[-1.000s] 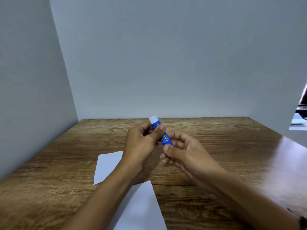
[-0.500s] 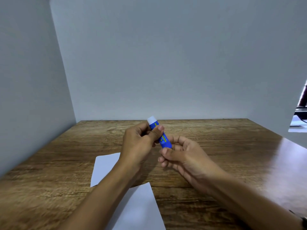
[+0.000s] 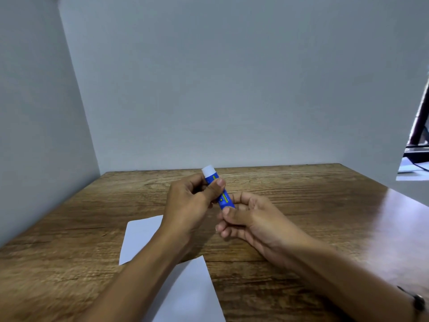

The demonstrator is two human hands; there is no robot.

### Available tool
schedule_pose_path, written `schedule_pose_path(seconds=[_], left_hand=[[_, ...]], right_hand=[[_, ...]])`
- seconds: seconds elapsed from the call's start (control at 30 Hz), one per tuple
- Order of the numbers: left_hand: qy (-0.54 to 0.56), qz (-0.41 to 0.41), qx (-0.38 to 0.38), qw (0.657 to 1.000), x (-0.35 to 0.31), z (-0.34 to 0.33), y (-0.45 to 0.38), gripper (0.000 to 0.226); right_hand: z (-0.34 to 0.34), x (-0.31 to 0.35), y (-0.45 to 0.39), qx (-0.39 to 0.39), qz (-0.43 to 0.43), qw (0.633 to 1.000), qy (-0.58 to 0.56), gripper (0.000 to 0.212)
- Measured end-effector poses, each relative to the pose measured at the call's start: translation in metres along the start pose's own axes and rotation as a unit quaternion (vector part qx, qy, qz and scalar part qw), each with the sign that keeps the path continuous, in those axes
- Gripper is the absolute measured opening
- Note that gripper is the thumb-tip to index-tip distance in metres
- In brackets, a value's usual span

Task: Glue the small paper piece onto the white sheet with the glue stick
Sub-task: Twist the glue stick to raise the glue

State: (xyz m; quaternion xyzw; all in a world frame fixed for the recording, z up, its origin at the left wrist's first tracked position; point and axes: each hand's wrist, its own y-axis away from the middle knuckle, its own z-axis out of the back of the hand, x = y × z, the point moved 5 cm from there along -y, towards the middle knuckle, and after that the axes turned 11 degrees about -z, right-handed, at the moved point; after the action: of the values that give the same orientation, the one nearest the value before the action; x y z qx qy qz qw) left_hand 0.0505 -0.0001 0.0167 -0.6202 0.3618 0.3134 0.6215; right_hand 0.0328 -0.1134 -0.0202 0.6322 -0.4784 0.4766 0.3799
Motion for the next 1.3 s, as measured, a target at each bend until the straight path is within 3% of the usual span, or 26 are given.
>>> schedule_pose_path(seconds=[0.2,0.3,0.37,0.47,0.57,0.73,0.83,1.0,1.2,1.3], left_hand=[[0.006,0.0,-0.005,1.0,0.0003,0.0011,0.0002,0.012],[0.014,0.002,-0.012,1.0,-0.0004,0.0024,-0.0007,0.01],[0.016,0.0,-0.01,1.0,-0.0015,0.0017,-0.0013,0.01],[0.012,-0.007,-0.004,1.0,-0.0027,0.0005,-0.0016,0.011],[0.015,-0.008,-0.011,1.0,-0.0022,0.0016,-0.0021,0.009],[0.017,-0.005,-0.01,1.0,-0.001,0.0021,-0.0021,0.01],[0.012,-0.009,-0.004,1.0,-0.0017,0.0009,-0.0014,0.011],[0.011,-0.011,-0.007,1.0,-0.0022,0.0008,-0.0013,0.011],[0.013,-0.014,-0.002,1.0,-0.0047,0.0007,-0.0011,0.011],[0.019,-0.014,-0.001,1.0,-0.0052,-0.0001,-0.0001,0.012]], right_hand=[[-0.0016,-0.0011,0.0001,0.026,-0.035,0.999,-0.02,0.021],[-0.0023,0.0004,0.0015,0.016,-0.011,1.0,-0.015,0.003],[-0.0004,0.0001,0.001,0.004,-0.002,1.0,-0.01,0.016],[0.0004,0.0014,0.0016,0.003,-0.002,1.0,-0.016,0.005],[-0.002,0.0005,0.0022,0.023,-0.042,0.998,-0.041,0.018],[-0.006,0.0015,0.0041,0.015,-0.023,0.999,-0.031,0.005],[-0.0027,0.0025,0.0042,-0.005,-0.011,1.0,-0.02,0.015],[-0.0044,0.0016,0.0051,0.016,-0.063,0.996,-0.058,0.016],[-0.0063,0.0042,0.0071,-0.009,-0.031,0.999,-0.036,0.018],[-0.0077,0.0042,0.0082,0.013,-0.066,0.996,-0.06,0.013]])
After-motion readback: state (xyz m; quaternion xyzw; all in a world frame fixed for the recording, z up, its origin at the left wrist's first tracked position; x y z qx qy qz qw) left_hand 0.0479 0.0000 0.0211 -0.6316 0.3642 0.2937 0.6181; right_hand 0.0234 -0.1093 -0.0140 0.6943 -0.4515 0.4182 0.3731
